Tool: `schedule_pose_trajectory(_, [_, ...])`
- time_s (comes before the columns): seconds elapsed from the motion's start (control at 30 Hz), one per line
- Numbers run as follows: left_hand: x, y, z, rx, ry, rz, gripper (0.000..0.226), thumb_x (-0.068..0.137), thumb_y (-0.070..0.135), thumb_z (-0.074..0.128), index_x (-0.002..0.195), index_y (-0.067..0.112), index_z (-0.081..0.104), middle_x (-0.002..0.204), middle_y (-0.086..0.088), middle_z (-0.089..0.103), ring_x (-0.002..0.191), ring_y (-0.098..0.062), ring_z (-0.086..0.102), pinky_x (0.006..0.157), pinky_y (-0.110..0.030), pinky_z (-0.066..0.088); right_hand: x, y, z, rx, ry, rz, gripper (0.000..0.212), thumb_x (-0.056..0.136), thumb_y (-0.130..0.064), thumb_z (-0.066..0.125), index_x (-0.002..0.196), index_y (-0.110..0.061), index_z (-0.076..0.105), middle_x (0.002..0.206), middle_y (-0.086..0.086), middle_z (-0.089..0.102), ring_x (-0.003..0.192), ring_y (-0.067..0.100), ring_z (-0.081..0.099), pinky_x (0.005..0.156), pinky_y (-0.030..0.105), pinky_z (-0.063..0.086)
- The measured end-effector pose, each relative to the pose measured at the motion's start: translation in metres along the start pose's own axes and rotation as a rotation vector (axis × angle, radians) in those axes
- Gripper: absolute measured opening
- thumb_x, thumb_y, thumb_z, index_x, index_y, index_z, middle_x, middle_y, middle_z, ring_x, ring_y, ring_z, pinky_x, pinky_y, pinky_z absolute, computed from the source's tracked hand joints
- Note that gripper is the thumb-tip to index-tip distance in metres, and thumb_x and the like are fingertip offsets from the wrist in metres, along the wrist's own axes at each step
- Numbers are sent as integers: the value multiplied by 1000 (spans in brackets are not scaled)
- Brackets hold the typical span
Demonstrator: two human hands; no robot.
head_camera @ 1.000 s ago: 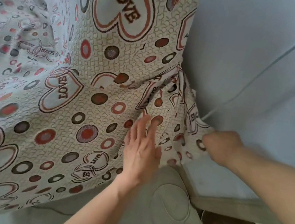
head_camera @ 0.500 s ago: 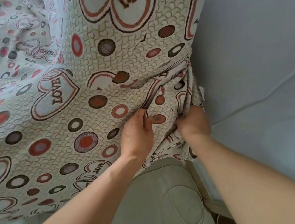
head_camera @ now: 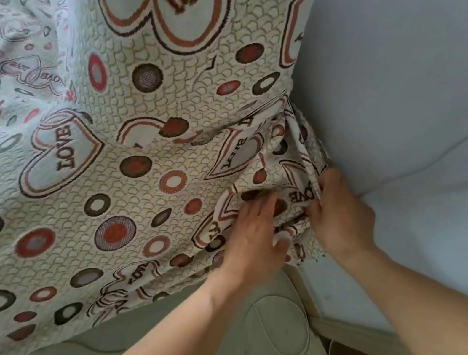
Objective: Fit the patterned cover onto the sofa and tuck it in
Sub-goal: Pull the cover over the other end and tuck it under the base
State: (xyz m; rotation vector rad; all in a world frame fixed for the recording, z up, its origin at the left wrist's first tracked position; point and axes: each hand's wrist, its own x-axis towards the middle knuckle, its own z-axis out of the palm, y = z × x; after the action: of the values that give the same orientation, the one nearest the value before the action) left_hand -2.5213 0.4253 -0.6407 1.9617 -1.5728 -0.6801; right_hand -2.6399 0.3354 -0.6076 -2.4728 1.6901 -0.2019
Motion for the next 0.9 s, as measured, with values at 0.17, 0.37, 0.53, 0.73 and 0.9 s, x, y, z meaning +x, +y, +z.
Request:
schedule_pose_trajectory(0.17, [13, 10, 27, -320, -177, -242, 88, 71, 27, 68, 148, 25, 26, 135, -3, 56, 123, -25, 52, 96, -34, 49, 5, 4, -8, -183, 46, -367, 40, 68, 0, 71, 104, -4, 52, 101, 15, 51, 77, 33, 54, 46, 26, 31])
schedule_pose_trajectory(0.37, [5, 17, 32, -182, -74, -193, 38, 80, 25, 70, 112, 8, 58, 103, -10, 67, 96, -26, 61, 75, -29, 43, 22, -1, -15, -547, 40, -1064, 15, 71, -4, 63, 85, -7, 68, 90, 8, 67, 96, 31, 59, 86, 41, 46])
schedule_pose_trajectory(0.53, [8, 21, 37, 27, 16, -205, 20, 88, 21, 59, 102, 9, 67, 107, -14, 64, 105, -33, 54, 89, -40, 43, 27, 1, -19, -658, -216, -1061, 11, 67, -9, 65, 77, -9, 70, 84, 7, 67, 94, 31, 60, 85, 37, 51])
schedule_pose_trajectory(0.73, [10, 19, 47, -16, 53, -114, 28, 94, 17, 46, 112, 4, 63, 113, -17, 63, 108, -34, 56, 88, -38, 41, 33, -3, -17, -789, -478, -887, 25, 94, -16, 46, 108, -18, 67, 116, -1, 59, 122, 25, 39, 97, 36, 41])
schedule_pose_trajectory(0.9, [20, 8, 62, 31, -39, -80, 35, 96, 22, 46, 129, 13, 52, 123, -10, 61, 112, -29, 57, 87, -35, 44, 40, 17, 13, -791, -517, -780, 29, 94, -8, 43, 107, -14, 68, 111, 3, 64, 115, 28, 49, 94, 35, 41])
